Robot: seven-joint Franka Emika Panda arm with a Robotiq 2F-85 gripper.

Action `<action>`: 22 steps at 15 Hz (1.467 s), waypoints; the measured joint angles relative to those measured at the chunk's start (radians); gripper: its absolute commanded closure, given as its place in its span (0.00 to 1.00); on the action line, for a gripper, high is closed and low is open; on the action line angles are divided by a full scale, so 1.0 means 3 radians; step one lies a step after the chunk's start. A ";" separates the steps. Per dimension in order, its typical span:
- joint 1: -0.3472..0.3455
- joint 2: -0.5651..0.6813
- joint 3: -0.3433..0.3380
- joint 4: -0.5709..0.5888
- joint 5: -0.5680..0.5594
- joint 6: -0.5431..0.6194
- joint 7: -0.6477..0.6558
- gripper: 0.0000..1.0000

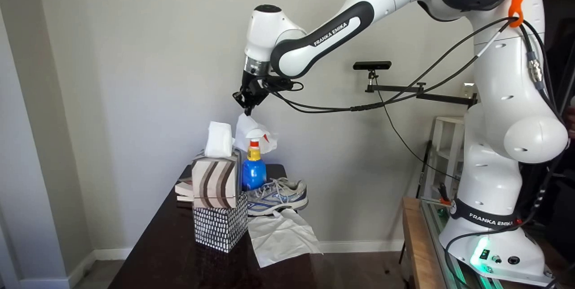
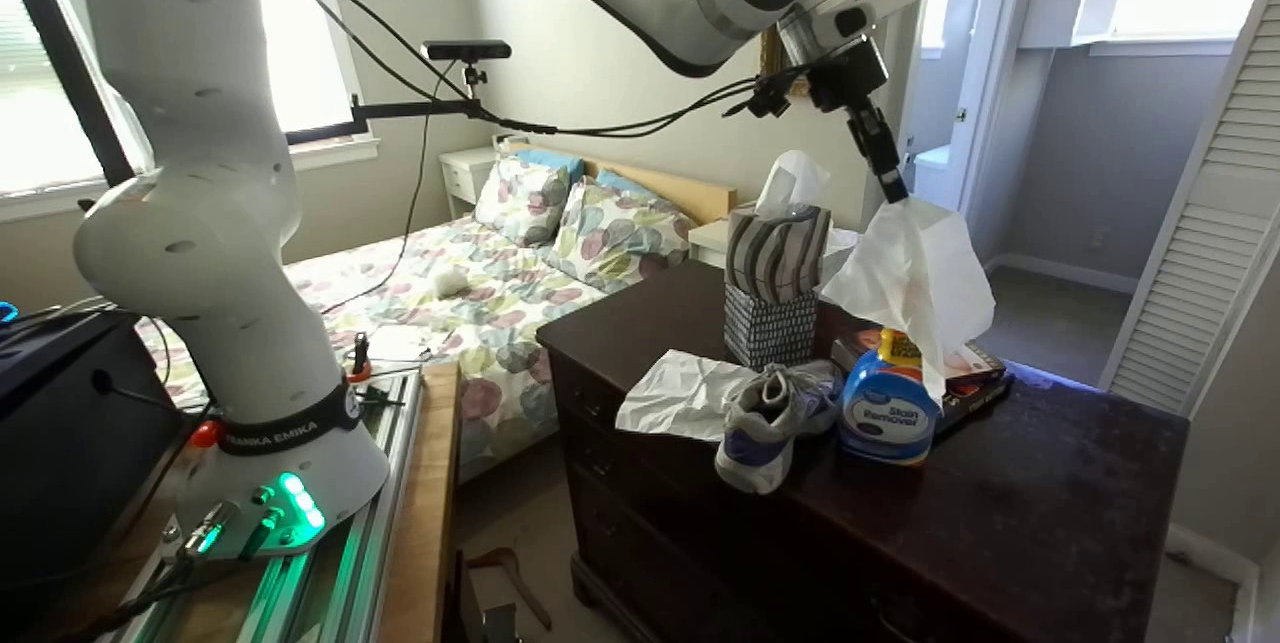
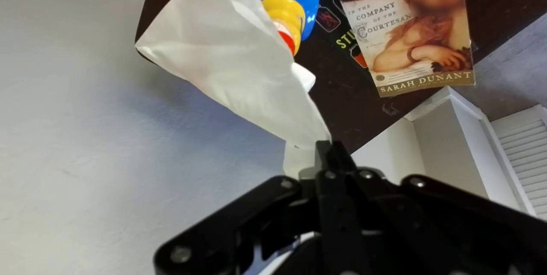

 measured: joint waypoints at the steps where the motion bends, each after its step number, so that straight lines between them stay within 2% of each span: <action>1: 0.0009 0.0021 -0.0005 0.0000 0.0000 0.0000 -0.0008 1.00; 22: 0.0210 0.0144 -0.0008 -0.0151 0.0084 -0.0071 -0.0124 1.00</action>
